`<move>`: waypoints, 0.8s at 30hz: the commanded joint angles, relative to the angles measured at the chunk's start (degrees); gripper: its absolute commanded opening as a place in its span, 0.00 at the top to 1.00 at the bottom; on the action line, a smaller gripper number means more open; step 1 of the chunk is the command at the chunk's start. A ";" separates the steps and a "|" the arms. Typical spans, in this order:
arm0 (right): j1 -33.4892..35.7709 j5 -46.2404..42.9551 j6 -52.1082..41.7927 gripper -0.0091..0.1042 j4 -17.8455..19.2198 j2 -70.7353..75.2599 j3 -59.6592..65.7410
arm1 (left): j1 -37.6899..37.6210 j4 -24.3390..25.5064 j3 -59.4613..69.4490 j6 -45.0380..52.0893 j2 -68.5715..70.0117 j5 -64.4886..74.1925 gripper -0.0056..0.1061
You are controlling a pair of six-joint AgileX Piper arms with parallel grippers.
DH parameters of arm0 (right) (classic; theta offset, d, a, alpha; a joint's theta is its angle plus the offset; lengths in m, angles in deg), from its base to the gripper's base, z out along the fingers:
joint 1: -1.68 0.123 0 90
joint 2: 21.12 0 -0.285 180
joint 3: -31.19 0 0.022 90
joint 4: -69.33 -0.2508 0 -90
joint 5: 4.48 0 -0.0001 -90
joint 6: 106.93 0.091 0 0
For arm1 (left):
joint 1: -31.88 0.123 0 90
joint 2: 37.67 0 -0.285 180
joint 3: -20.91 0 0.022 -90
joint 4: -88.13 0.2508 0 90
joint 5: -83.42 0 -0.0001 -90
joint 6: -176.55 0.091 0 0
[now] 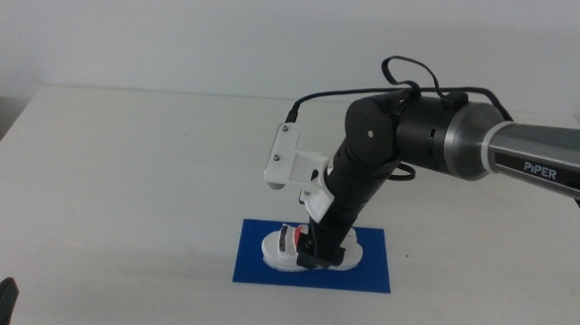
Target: Use one arm to grab the shoe from the table and place it on the mat.
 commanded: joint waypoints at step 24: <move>-20.53 -35.11 56.24 0.28 18.68 67.62 47.29 | -0.26 -0.49 -0.19 -0.84 1.06 -4.74 0.11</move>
